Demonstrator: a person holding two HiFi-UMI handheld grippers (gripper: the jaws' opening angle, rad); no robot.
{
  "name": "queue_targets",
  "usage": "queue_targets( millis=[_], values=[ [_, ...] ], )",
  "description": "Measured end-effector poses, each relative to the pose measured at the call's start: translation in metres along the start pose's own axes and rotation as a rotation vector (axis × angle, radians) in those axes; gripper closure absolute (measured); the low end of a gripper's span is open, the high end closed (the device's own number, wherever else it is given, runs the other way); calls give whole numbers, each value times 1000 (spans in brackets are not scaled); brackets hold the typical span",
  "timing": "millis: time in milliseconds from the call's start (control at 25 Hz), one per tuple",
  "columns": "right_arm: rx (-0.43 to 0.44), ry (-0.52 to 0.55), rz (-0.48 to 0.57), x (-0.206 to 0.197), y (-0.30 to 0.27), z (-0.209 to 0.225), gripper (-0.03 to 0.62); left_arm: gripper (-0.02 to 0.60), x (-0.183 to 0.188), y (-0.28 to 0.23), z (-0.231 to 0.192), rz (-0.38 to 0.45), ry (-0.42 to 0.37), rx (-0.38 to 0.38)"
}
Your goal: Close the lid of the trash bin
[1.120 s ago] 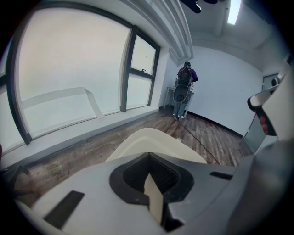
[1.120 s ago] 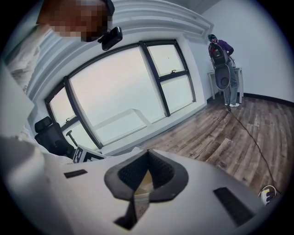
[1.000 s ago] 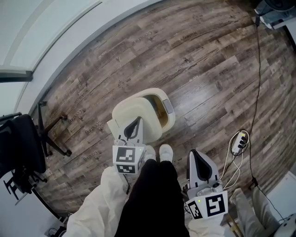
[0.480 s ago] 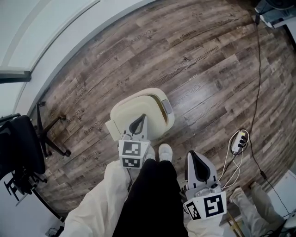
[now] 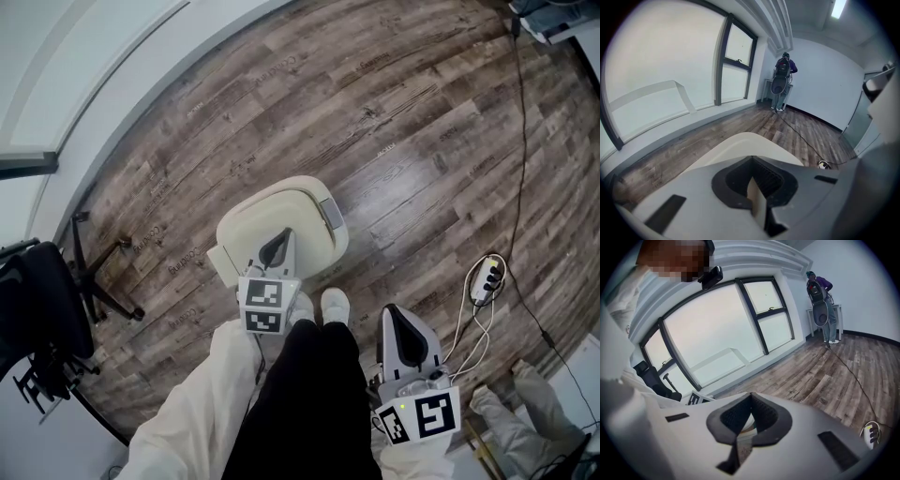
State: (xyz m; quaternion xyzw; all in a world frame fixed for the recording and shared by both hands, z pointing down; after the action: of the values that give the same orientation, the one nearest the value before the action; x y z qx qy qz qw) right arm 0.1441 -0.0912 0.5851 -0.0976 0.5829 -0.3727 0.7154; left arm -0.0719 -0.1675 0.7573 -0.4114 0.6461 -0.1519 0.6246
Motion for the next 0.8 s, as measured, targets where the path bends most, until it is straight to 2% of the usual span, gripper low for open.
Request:
queue_targets(
  millis=[600, 800],
  values=[
    [-19, -23, -12, -9, -2, 12, 571, 575, -15, -22, -2, -68, -7, 13],
    [-29, -29, -19, -11, -2, 19, 571, 575, -17, -28, 0, -87, -39, 16]
  ],
)
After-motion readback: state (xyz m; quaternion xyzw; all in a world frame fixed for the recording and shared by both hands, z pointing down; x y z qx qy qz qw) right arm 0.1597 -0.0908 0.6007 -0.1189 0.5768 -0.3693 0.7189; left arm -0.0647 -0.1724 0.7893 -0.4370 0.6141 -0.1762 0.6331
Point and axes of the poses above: the fingertips, and each gripper's own axes: y backward along the fingers, z to its right, x out of its top, the point moved 8 cm from there along y, backward along the fingers, and after that the axes turned 3 degrees about y, right-handed, at the moved point
